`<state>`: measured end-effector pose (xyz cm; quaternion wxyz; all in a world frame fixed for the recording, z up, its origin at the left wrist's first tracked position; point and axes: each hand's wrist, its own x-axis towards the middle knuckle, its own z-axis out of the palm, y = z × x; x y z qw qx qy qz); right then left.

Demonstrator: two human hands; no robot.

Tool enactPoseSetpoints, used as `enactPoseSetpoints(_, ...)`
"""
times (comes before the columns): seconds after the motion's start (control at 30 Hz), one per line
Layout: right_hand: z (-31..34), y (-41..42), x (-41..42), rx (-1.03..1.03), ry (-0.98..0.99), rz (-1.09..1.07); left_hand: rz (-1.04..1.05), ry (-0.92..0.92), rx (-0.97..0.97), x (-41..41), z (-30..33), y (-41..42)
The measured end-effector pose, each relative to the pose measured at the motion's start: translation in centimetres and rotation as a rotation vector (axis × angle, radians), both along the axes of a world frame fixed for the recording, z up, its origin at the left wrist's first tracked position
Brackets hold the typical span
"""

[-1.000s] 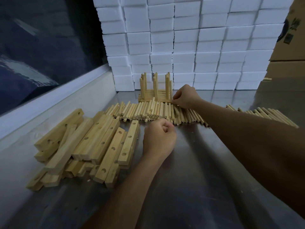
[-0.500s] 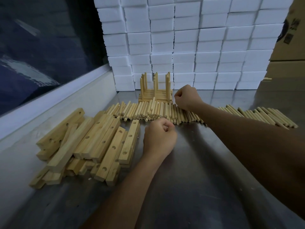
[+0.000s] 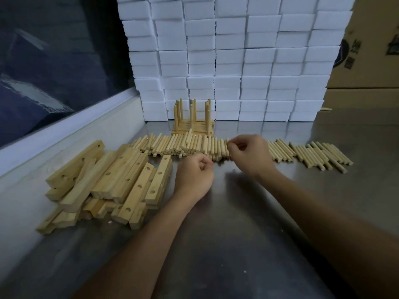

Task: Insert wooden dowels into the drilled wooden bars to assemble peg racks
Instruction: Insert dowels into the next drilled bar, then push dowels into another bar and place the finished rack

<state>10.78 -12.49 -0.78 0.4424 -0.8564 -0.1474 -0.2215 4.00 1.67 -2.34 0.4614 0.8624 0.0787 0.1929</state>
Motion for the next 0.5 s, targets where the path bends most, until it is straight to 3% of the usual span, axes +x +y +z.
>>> enactPoseSetpoints(0.27, -1.0, -2.0, -2.5, 0.221, -0.01, -0.078, -0.068, -0.125, 0.53, -2.1, 1.0, -0.3)
enactPoseSetpoints(0.4, -1.6, -2.0, -2.4, 0.22, -0.028, -0.11, 0.233, -0.212, 0.821, -2.2, 2.5, 0.8)
enactPoseSetpoints(0.5, -1.4, -1.9, -2.0, 0.203, -0.026, -0.126, 0.483, 0.0, 0.929, -2.1, 3.4, 2.0)
